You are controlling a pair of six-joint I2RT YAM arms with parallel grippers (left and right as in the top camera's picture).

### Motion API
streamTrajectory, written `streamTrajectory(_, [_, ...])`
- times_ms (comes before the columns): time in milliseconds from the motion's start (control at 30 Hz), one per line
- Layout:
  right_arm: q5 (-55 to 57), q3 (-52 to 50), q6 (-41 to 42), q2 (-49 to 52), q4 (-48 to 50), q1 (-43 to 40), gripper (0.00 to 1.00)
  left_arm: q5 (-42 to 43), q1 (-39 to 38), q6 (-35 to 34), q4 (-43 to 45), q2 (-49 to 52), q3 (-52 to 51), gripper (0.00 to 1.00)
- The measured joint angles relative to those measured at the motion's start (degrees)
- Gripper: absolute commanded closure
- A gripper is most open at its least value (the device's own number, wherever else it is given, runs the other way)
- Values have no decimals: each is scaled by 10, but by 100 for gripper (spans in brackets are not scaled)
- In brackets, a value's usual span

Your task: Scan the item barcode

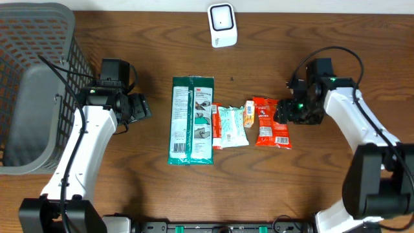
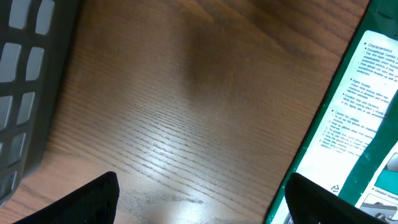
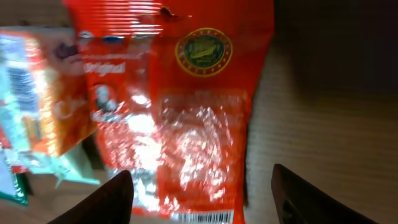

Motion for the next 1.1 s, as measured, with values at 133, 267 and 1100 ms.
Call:
streamTrajectory(133, [0, 0, 1, 35, 12, 0, 37, 0, 0, 0, 0, 0, 0, 14])
streamTrajectory(267, [-1, -1, 1, 49, 31, 0, 37, 0, 0, -13, 0, 0, 0, 14])
streamTrajectory(1100, [-118, -39, -13, 49, 85, -61, 37, 295, -275, -75, 228, 26, -12, 93])
